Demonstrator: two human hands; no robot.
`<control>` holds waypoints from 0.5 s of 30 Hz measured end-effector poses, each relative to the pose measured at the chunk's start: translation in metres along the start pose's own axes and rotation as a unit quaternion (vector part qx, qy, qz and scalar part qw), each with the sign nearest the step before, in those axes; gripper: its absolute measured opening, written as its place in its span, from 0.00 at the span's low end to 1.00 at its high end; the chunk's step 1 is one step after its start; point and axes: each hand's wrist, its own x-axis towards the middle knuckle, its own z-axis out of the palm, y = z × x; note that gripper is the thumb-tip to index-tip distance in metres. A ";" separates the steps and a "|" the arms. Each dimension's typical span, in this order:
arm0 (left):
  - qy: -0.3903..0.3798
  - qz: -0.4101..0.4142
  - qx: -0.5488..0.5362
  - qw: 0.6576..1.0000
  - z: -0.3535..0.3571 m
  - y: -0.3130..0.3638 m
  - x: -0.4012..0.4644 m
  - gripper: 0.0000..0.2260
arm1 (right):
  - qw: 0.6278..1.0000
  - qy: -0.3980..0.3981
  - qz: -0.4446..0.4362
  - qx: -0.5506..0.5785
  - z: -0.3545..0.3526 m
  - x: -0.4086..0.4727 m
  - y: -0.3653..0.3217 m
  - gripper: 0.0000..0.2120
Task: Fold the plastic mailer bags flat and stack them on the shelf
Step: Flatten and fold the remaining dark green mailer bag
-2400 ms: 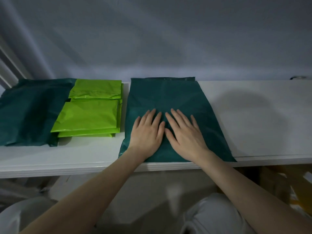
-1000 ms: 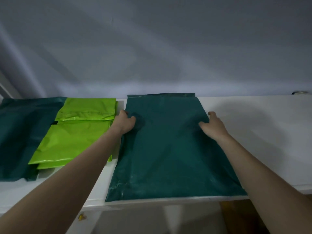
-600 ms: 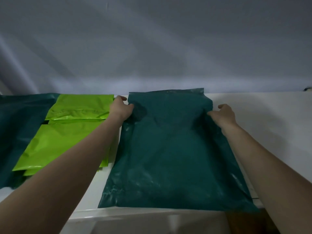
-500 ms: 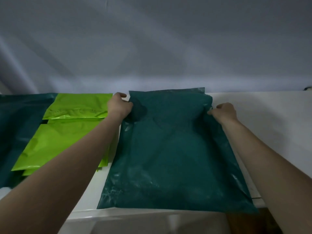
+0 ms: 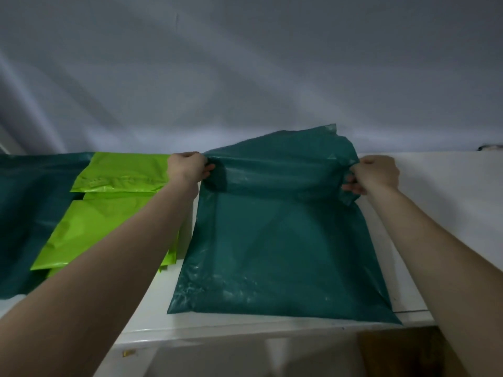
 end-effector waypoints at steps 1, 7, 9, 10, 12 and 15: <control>-0.007 0.000 -0.030 1.000 0.001 0.002 -0.003 0.06 | 0.999 -0.015 0.008 0.028 -0.001 -0.002 -0.002 0.12; -0.060 -0.054 -0.158 0.984 -0.009 0.004 -0.013 0.15 | 0.993 -0.051 0.005 0.105 -0.010 -0.019 -0.002 0.09; -0.054 -0.062 -0.141 0.987 -0.014 -0.001 -0.017 0.24 | 0.987 -0.070 0.028 0.139 -0.012 -0.025 0.003 0.12; -0.050 -0.057 -0.127 0.989 -0.015 -0.003 -0.021 0.25 | 0.984 -0.081 0.038 0.156 -0.013 -0.030 0.006 0.10; -0.042 -0.039 -0.075 0.995 -0.016 -0.010 -0.027 0.27 | 0.978 -0.103 0.057 0.174 -0.013 -0.036 0.016 0.08; -0.054 -0.010 0.036 0.998 -0.020 -0.021 -0.037 0.27 | 0.978 -0.120 0.071 0.152 -0.013 -0.040 0.035 0.12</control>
